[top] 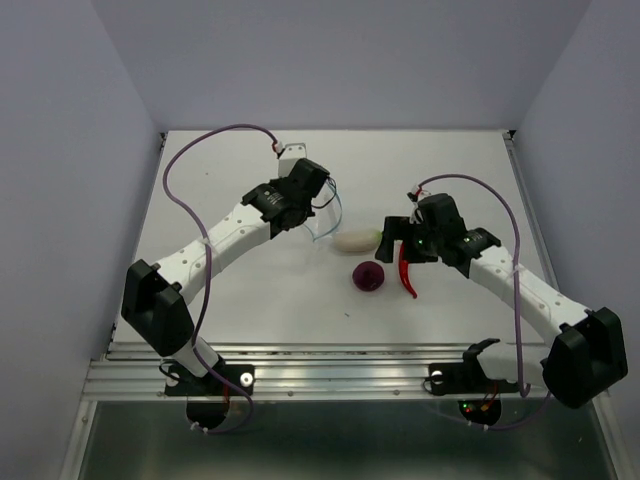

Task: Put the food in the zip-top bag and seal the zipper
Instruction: Pick up the fake vegetable at the center of the board.

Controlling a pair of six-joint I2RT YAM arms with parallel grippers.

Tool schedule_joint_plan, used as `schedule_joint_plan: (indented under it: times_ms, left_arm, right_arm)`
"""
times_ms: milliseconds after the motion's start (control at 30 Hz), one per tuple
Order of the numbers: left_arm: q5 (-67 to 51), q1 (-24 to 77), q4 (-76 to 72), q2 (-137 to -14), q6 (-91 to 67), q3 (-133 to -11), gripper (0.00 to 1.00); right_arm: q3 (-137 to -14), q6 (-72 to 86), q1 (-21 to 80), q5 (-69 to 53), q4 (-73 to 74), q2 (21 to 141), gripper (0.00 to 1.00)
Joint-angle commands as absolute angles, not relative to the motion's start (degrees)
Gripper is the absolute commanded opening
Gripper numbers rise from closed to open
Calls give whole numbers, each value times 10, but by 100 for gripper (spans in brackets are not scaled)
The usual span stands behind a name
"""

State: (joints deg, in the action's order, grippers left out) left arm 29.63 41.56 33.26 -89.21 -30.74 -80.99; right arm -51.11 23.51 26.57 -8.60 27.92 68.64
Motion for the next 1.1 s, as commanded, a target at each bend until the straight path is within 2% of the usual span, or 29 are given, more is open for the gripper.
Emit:
schedule_joint_plan:
  times_ms: [0,133,300,567,1067]
  left_arm:
    - [329,417,352,-882,-317,-802,0]
    - [337,417,373,-882,-325,-805,0]
    - [411,406,466,-879,-377,-814,0]
    - [386,401,427,-837,-361,-793,0]
    - [346,401,392,-861,-361,-773,0]
  right_arm:
    - [-506,228,262,-119,266,694,100]
    - [-502,230,267,-120,257,706,100]
    - [-504,234,267,-86,251,707,100]
    - [-504,210,275,-99,245,717,100]
    - [-483,207,352,-36,222,784,100]
